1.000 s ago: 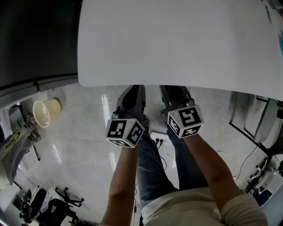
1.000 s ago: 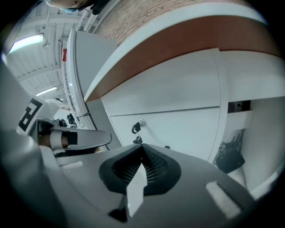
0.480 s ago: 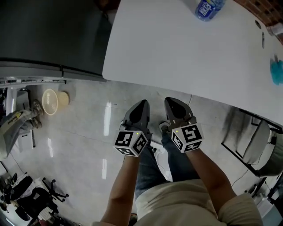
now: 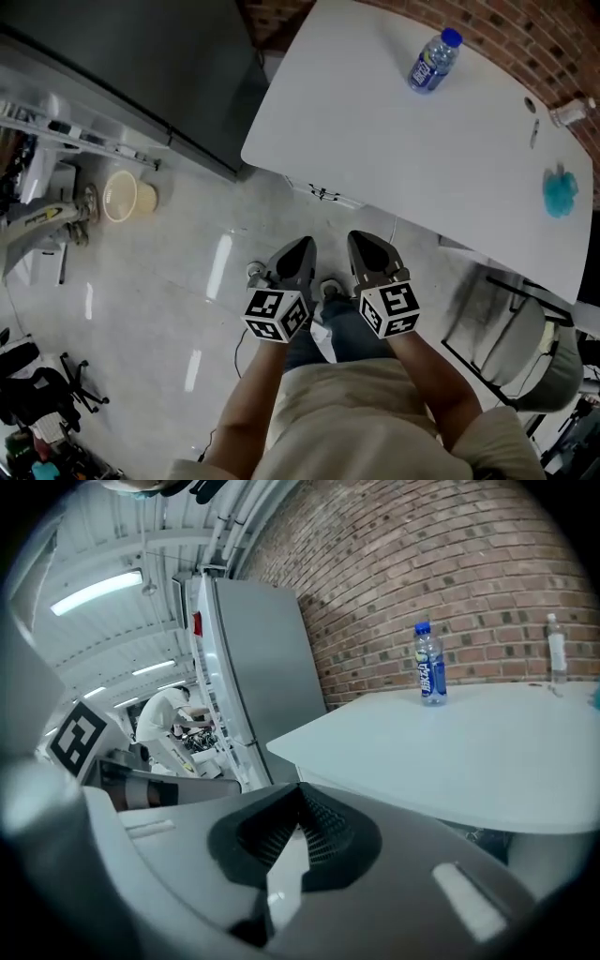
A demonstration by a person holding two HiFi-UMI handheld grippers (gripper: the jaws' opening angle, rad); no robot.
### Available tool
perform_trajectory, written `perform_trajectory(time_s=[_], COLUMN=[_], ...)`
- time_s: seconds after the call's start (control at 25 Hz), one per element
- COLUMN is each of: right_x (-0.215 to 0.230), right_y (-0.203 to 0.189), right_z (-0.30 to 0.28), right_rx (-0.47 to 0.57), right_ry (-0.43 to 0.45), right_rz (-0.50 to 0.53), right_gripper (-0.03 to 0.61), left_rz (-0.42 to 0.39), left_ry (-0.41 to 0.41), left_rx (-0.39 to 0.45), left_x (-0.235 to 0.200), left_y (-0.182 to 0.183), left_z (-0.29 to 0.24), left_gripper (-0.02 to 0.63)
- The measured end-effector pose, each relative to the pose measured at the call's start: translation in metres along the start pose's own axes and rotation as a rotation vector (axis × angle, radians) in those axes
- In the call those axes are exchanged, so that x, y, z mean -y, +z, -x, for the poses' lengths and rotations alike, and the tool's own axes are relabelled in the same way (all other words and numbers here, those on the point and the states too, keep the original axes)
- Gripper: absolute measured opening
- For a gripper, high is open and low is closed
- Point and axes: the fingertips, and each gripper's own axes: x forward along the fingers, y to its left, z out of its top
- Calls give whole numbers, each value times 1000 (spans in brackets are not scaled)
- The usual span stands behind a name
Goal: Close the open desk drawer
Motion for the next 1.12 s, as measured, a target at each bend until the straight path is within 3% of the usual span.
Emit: perform_trajectory(time_s=[0.56, 1.12], right_x=[-45, -100], right_y=[48, 70], right_z=[63, 96], right_rx=[-13, 36], right_ry=[183, 349], right_rz=[89, 208], right_gripper=[5, 4], left_rz=[-34, -59], left_ry=[50, 81], left_rx=[44, 59], left_x=[57, 75], left_y=[31, 38], left_z=[56, 102], left_gripper=[-2, -2])
